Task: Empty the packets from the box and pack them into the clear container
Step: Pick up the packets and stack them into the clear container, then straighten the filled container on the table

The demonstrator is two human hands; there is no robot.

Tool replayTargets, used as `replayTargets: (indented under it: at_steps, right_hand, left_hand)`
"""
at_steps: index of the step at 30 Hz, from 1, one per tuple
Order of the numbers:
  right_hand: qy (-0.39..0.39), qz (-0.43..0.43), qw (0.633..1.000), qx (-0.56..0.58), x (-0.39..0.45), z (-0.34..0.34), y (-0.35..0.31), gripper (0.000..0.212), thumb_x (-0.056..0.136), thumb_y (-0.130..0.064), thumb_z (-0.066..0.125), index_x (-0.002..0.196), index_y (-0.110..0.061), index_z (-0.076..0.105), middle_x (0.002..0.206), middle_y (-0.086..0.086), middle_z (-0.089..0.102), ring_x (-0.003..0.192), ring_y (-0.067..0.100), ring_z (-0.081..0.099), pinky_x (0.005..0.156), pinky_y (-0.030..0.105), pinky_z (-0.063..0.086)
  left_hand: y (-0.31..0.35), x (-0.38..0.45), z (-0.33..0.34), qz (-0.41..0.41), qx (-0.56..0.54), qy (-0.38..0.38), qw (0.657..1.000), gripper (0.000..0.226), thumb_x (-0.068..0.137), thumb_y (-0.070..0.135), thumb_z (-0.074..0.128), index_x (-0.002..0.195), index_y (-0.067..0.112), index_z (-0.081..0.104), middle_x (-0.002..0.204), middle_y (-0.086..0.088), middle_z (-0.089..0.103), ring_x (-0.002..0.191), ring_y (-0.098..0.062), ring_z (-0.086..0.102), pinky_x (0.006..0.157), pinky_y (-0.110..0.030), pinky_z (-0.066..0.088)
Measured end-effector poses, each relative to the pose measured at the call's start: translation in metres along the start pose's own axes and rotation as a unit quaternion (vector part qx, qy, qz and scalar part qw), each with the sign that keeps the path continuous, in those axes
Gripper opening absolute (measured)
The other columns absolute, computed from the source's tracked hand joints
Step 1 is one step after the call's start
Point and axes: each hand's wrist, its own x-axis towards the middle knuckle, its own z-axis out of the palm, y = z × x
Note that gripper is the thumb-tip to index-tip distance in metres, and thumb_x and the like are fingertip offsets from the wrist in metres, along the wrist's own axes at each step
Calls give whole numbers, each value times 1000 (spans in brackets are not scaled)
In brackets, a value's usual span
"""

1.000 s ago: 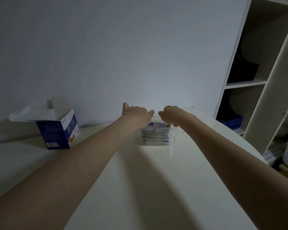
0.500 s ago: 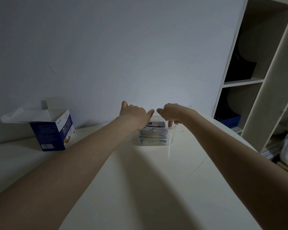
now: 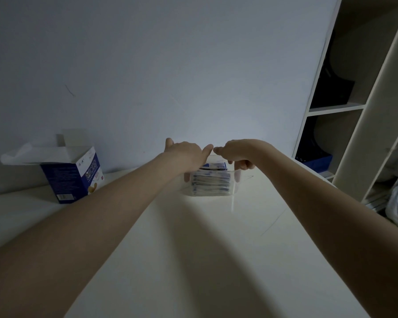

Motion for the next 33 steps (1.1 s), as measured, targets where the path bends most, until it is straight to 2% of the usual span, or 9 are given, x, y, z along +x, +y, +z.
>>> replayTargets:
  at_steps: [4,7,10,13,17,22,26,30,33]
  right_hand:
    - [-56,34,997,46,0,6,-1,54,97,-52,22,102,-3,45,64,5,38,46,14,32,33,11,26]
    - [-85,37,990,109,-4,13,1,44,98,-46,25,101,-6,43,73,7,46,45,16,46,29,6,29]
    - [-77,27,986,145,-7,16,2,36,99,-38,28,91,-7,44,73,5,48,22,13,48,27,5,29]
    - [-59,22,988,144,-5,17,2,34,100,-36,28,92,-6,42,74,8,47,35,17,53,27,5,29]
    - [-48,33,995,80,5,20,1,42,98,-42,23,98,-5,43,77,11,56,20,12,47,32,5,34]
    - [23,-3,997,79,5,1,4,55,99,-46,22,125,-3,46,108,19,67,36,12,52,33,9,33]
    - [168,-39,975,140,19,-21,13,38,96,-30,32,102,-2,57,84,15,73,44,15,47,46,21,37]
    - [253,2,956,148,44,-5,27,21,94,-22,37,96,-6,50,101,15,64,83,31,63,72,30,47]
    - [138,57,959,240,57,15,36,27,96,-33,34,102,-9,42,97,17,57,71,26,53,66,28,42]
  left_hand:
    - [3,-2,0,-7,-7,-28,1000,51,99,41,-1,88,15,42,64,0,50,80,-21,45,103,-41,19]
    - [5,-4,6,-25,-14,-50,998,58,97,44,-2,110,20,49,63,-1,59,84,-20,48,107,-44,15]
    - [5,-5,7,-19,-30,-53,998,57,97,40,-2,133,26,39,67,-1,56,81,-21,44,106,-46,18]
    - [4,-1,10,-28,-44,-59,997,60,96,43,-3,136,24,37,80,-8,62,70,-18,40,104,-46,20]
    - [4,-6,10,-26,-23,-54,998,63,97,50,0,132,15,40,79,-8,69,92,-23,54,102,-41,20]
    - [-1,-7,-10,37,27,114,992,58,98,44,8,117,7,48,61,-2,49,69,-21,49,96,-41,26]
    - [-24,5,-22,10,-43,214,976,45,99,32,18,103,4,53,79,-7,69,85,-25,60,93,-39,29]
    - [-47,17,0,-156,-176,116,965,48,98,32,25,136,3,32,129,-19,52,120,-34,47,102,-41,30]
    - [-51,21,12,-176,-406,-17,897,49,98,39,25,136,7,32,109,-13,57,92,-25,58,84,-28,42]
